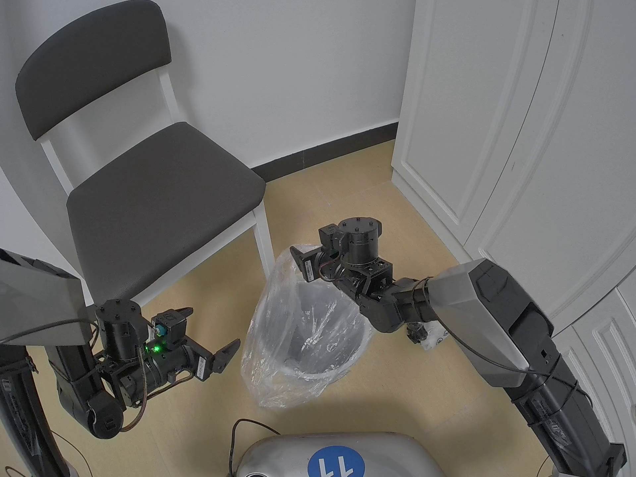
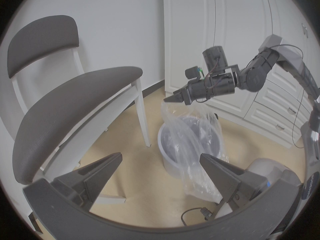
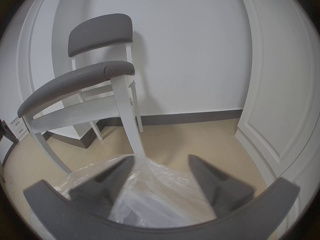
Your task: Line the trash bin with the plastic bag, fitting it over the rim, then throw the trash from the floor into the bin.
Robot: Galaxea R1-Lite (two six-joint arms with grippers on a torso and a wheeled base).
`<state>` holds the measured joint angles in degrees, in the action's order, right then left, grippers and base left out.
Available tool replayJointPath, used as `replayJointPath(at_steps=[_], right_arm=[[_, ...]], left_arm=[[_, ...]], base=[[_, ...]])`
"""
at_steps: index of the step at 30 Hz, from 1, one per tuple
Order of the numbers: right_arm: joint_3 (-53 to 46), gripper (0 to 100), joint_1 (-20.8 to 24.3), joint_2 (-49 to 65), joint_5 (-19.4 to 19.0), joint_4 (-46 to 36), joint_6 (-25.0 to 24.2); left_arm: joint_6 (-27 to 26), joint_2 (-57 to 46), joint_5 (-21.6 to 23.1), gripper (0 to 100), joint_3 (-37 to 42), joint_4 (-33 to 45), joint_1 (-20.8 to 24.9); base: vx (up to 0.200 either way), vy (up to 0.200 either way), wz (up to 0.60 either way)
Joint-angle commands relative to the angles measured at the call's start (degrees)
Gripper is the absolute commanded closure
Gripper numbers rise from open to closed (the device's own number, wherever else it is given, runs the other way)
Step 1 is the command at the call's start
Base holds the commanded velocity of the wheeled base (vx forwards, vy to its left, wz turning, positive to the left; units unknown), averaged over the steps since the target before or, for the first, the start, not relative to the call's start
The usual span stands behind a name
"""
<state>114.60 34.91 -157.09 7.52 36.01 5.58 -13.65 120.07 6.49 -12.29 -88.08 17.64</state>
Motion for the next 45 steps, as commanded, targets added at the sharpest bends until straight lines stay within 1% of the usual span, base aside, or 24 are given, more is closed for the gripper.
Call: replayJointPath(at_steps=[1,6,8,9,12,13,15,17,18,19,20,22,23,24,26,27,30,34,36,38,39,41,43,45], right_arm=[[-1.7,0,0.2,2.0,0.9,0.7,0.0],[-10.9,0,0.2,7.9,2.1,0.9,-0.3],[-12.2,0,0.2,8.9,2.6,1.2,-0.7],[-13.0,0,0.2,9.0,3.4,2.7,-1.8],[-14.7,0,0.2,8.7,4.8,6.9,-4.7],[-14.7,0,0.2,8.7,4.8,6.9,-4.7],[-19.5,0,-0.4,10.0,4.8,9.5,-5.4],[-24.3,0,-1.1,12.2,4.8,11.1,-5.6],[-25.1,0,-1.3,12.6,4.6,11.0,-5.5],[-29.3,0,-2.7,15.0,4.1,8.5,-4.1],[-30.9,0,-3.1,16.5,3.8,6.4,-2.9],[-33.0,0,-3.4,18.8,2.0,4.4,-2.0],[-33.5,0,-3.6,19.2,1.4,4.2,-2.0],[-35.2,0,-4.0,20.2,-0.7,4.3,-1.8],[-35.7,0,-4.1,20.6,-1.5,4.3,-1.8],[-36.2,0,-4.3,20.9,-3.0,4.5,-2.0],[-37.4,0,-4.3,20.3,-3.2,5.5,-2.2],[-36.7,0,-5.2,18.1,-3.2,8.9,-2.2],[-36.7,0,-5.6,17.7,-3.3,10.7,-2.2],[-36.7,0,-5.7,17.8,-3.3,10.9,-2.2],[-36.6,0,-5.7,17.8,-3.5,11.1,-2.4],[-36.6,0,-5.7,17.7,-3.7,11.3,-2.6],[-36.6,0,-5.7,17.4,-4.6,13.3,-3.5],[-37.6,0,-5.6,17.9,-5.7,13.5,-3.6]], left_arm=[[0.9,-1.6,0.0,0,-1.1,0.0,2.1],[0.9,-1.9,-0.2,0,-3.2,0.1,6.6],[1.2,-1.9,-0.6,0,-3.8,0.1,8.8],[2.1,-1.8,-1.6,0,-4.1,0.1,11.5],[4.6,-1.5,-4.6,0,-4.6,0.2,16.8],[4.6,-1.5,-4.6,0,-4.6,0.2,16.8],[5.4,0.0,-7.9,0,-6.1,0.3,20.3],[5.0,3.2,-10.4,0,-7.6,0.4,21.7],[5.0,3.9,-10.9,0,-7.8,0.4,21.8],[4.5,7.2,-14.7,0,-9.2,0.4,23.1],[4.3,9.0,-17.6,0,-10.0,0.3,24.0],[4.2,11.9,-21.5,0,-11.8,0.4,25.2],[4.2,12.6,-22.1,0,-12.3,0.4,25.3],[4.1,14.8,-23.5,0,-14.2,0.5,26.0],[4.0,15.6,-23.8,0,-15.0,0.7,26.2],[3.5,17.4,-25.7,0,-16.5,1.9,26.7],[3.5,17.9,-28.7,0,-17.0,4.5,27.0],[3.5,17.6,-31.0,0,-18.5,5.5,26.2],[3.5,17.4,-33.6,0,-19.6,5.5,24.5],[3.5,17.5,-34.4,0,-20.0,5.5,23.7],[3.5,17.5,-35.4,0,-20.8,5.5,22.0],[3.5,17.6,-35.5,0,-21.2,5.5,21.3],[3.3,18.0,-35.6,0,-22.2,5.5,19.8],[3.2,18.4,-35.8,0,-22.6,6.1,19.0]], base=[[0.000,0.000,0.00],[0.000,0.000,0.00],[0.000,0.000,0.00],[0.000,0.000,0.00],[0.000,0.000,0.00],[0.000,0.000,0.00],[0.000,0.000,0.00],[0.000,0.000,0.00],[0.000,0.000,0.00],[0.000,0.000,0.00],[0.000,0.000,0.00],[0.000,0.000,0.00],[0.000,0.000,0.00],[0.000,0.000,0.00],[0.000,0.000,0.00],[0.000,0.000,0.00],[0.000,0.000,0.00],[0.000,0.000,0.00],[0.000,0.000,0.00],[0.000,0.000,0.00],[0.000,0.000,0.00],[0.000,0.000,0.00],[0.000,0.000,0.00],[0.000,0.000,0.00]])
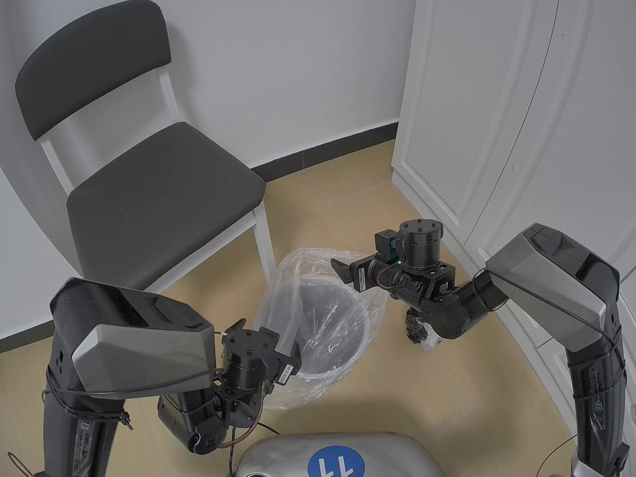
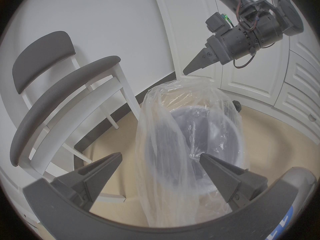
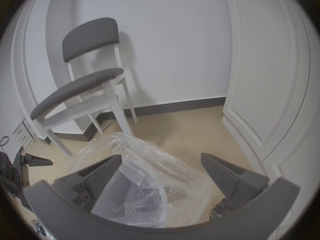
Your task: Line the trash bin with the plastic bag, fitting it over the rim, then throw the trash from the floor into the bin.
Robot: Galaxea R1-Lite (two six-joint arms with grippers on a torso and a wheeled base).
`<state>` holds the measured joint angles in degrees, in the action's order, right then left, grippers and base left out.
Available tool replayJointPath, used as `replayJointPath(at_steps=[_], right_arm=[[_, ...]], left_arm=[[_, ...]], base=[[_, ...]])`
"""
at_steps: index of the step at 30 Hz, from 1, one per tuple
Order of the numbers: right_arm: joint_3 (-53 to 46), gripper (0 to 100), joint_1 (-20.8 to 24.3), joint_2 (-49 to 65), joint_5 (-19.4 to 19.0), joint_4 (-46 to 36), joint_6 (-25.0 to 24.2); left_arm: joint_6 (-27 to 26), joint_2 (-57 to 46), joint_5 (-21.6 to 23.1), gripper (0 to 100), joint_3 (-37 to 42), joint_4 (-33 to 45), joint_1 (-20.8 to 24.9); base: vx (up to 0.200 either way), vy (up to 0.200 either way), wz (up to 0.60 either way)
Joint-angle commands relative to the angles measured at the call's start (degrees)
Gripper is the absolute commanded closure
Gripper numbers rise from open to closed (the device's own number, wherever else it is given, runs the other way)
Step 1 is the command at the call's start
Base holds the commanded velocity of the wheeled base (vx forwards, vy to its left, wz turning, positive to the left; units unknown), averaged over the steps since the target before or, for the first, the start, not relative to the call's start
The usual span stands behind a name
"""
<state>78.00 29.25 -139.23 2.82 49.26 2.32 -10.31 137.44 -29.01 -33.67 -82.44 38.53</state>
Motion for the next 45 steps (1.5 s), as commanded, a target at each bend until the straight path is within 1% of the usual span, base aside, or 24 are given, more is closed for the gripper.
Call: replayJointPath(at_steps=[1,3,4,6,9,12,16,19,21,22,23,26,30,36,45], right_arm=[[-1.0,0,0.0,0.0,-1.0,0.2,-0.3],[-3.6,0,0.0,1.4,-2.5,-0.4,-0.1],[-3.6,0,0.0,1.4,-2.5,-0.4,-0.1],[-5.3,0,0.0,2.0,-5.3,-0.4,0.1],[-6.5,0,0.0,1.9,-6.4,-0.9,0.7],[-5.6,0,0.0,0.9,-6.4,-2.9,2.3],[-3.6,0,-0.2,-0.9,-6.2,-3.1,2.3],[-1.2,0,-1.3,-3.1,-5.8,-3.2,2.3],[-1.2,0,-1.3,-3.1,-5.8,-3.2,2.3],[2.0,0,-2.4,-5.6,-5.7,-3.3,2.3],[3.0,0,-2.7,-6.5,-5.7,-3.3,2.3],[6.6,0,-3.8,-9.5,-5.7,-3.3,2.1],[8.3,0,-4.5,-10.9,-5.7,-4.4,2.0],[11.1,0,-4.9,-12.3,-5.8,-5.1,0.0],[17.1,0,-6.0,-16.2,-5.8,-5.2,-3.3]], left_arm=[[-0.1,1.0,-0.3,0,-1.2,0.4,-1.9],[-1.2,2.0,-1.2,0,-2.4,1.1,-4.2],[-1.2,2.0,-1.2,0,-2.4,1.1,-4.2],[-1.7,3.5,-1.5,0,-5.2,1.1,-6.6],[-2.2,3.7,-2.4,0,-7.5,1.1,-7.9],[-2.3,3.6,-2.7,0,-9.0,1.1,-8.8],[-2.5,3.5,-3.0,0,-9.8,1.0,-10.0],[-3.6,3.4,-4.2,0,-9.8,0.6,-11.5],[-3.6,3.4,-4.2,0,-9.8,0.6,-11.5],[-4.0,3.6,-4.2,0,-10.2,0.7,-12.5],[-4.0,3.8,-4.2,0,-10.5,0.9,-12.7],[-4.2,5.4,-4.2,0,-12.8,1.1,-14.0],[-4.6,7.7,-4.3,0,-16.9,1.2,-16.0],[-4.7,8.7,-4.2,0,-20.5,2.6,-16.5],[-4.5,11.7,-4.2,0,-24.8,2.7,-16.4]], base=[[0.000,0.000,0.00],[0.000,0.000,0.00],[0.000,0.000,0.00],[0.000,0.000,0.00],[0.000,0.000,0.00],[0.000,0.000,0.00],[0.000,0.000,0.00],[0.000,0.000,0.00],[0.000,0.000,0.00],[0.000,0.000,0.00],[0.000,0.000,0.00],[0.000,0.000,0.00],[0.000,0.000,0.00],[0.000,0.000,0.00],[0.000,0.000,0.00]])
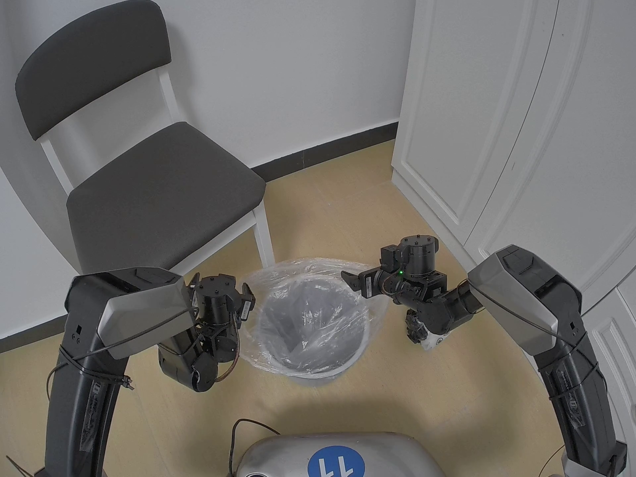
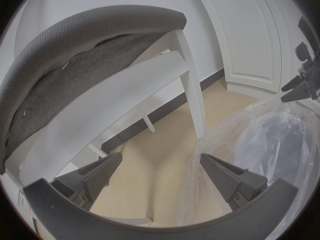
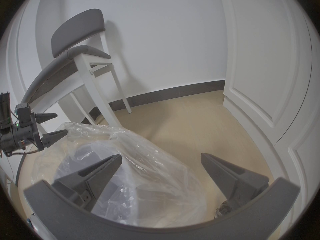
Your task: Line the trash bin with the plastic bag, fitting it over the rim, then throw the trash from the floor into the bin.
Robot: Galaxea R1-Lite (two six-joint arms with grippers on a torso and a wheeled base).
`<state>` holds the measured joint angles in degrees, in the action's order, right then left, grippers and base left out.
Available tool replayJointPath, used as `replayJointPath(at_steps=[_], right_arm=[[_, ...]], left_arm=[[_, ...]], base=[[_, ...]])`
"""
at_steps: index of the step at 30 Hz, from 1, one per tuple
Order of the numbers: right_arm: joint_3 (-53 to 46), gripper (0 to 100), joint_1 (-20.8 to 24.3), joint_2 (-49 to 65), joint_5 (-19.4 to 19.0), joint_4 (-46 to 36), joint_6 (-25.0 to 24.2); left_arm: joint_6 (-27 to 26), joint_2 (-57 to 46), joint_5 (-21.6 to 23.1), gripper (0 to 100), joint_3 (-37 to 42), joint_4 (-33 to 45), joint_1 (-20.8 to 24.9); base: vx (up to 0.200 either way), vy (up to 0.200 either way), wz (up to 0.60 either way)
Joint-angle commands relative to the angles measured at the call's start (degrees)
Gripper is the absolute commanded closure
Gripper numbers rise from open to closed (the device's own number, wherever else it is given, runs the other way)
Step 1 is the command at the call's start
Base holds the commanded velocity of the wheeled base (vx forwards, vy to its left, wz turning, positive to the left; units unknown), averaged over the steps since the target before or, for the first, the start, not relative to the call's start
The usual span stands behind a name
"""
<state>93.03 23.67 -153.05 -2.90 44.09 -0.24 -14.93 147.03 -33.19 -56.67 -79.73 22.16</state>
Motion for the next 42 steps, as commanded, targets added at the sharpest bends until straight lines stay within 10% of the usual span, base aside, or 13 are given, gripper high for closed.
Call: replayJointPath(at_steps=[1,42], right_arm=[[3.0,0,-0.5,-3.0,-0.1,-0.1,-1.6],[7.5,0,-3.2,-9.2,-1.4,-3.8,-4.9]], left_arm=[[0.1,3.1,0.0,0,-3.3,-0.1,0.0],[1.3,6.8,0.1,0,-5.2,5.9,-2.5]], base=[[0.000,0.000,0.00],[0.000,0.000,0.00]])
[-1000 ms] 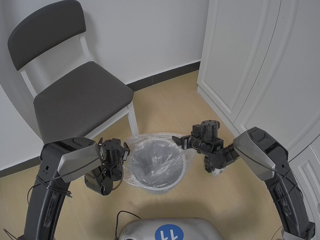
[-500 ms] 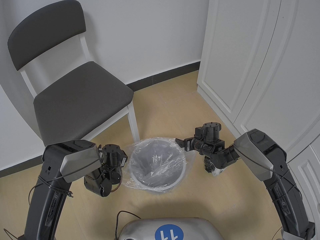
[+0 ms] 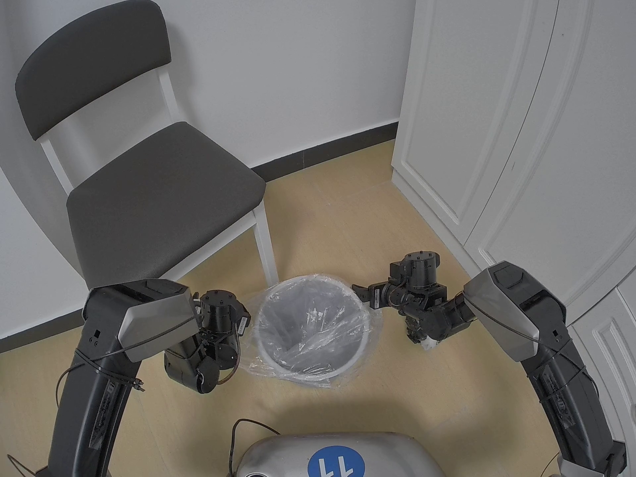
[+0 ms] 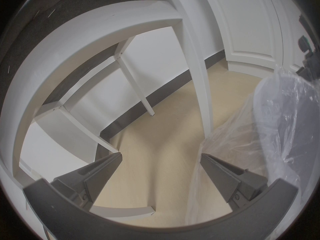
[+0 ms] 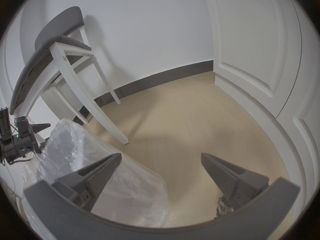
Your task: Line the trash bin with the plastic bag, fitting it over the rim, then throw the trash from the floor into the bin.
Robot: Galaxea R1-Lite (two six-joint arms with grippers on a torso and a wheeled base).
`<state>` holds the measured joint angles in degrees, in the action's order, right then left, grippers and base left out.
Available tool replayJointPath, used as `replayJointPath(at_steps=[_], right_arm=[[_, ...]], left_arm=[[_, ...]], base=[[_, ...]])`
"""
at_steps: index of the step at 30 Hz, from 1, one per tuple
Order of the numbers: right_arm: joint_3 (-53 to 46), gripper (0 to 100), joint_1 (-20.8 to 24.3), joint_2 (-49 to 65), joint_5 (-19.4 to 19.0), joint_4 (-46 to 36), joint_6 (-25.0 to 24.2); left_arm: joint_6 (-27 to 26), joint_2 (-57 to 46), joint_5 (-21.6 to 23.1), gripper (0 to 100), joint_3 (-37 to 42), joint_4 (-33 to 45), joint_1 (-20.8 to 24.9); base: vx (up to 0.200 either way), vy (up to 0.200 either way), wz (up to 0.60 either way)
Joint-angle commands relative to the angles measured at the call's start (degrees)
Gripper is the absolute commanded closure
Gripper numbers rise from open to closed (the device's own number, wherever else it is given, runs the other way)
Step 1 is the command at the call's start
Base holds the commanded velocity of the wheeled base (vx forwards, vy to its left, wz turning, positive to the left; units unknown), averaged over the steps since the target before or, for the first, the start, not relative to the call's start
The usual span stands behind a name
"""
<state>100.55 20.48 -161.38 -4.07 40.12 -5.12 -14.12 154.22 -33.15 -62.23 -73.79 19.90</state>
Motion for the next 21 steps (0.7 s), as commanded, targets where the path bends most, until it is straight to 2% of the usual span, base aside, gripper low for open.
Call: replayJointPath(at_steps=[1,5,10,15,17,18,19,21], right_arm=[[0.2,0,-0.1,-0.8,-0.2,0.7,-0.1],[-1.4,0,0.5,2.9,-0.1,2.9,-1.2],[-12.4,0,1.8,15.1,0.4,2.9,-0.5],[-18.9,0,0.2,21.5,-0.1,-0.5,4.2],[-23.2,0,-2.9,23.4,-2.6,-5.2,10.2],[-23.2,0,-2.9,23.4,-2.6,-5.2,10.2],[-25.2,0,-4.6,22.9,-7.4,-7.6,14.6],[-25.5,0,-5.4,21.2,-11.1,-9.6,17.4]], left_arm=[[1.0,-0.7,0.0,0,0.4,0.0,-0.2],[2.4,-3.2,0.1,0,2.9,0.0,0.1],[4.4,-9.4,0.6,0,10.0,-0.1,1.6],[5.4,-12.8,0.7,0,14.9,-0.7,2.9],[5.5,-13.5,0.7,0,16.4,-1.7,3.0],[5.5,-13.5,0.7,0,16.4,-1.7,3.0],[5.5,-13.6,0.6,0,16.5,-2.5,2.9],[5.5,-13.7,0.6,0,16.6,-2.9,2.9]], base=[[0.000,0.000,0.00],[0.000,0.000,0.00],[0.000,0.000,0.00],[0.000,0.000,0.00],[0.000,0.000,0.00],[0.000,0.000,0.00],[0.000,0.000,0.00],[0.000,0.000,0.00]])
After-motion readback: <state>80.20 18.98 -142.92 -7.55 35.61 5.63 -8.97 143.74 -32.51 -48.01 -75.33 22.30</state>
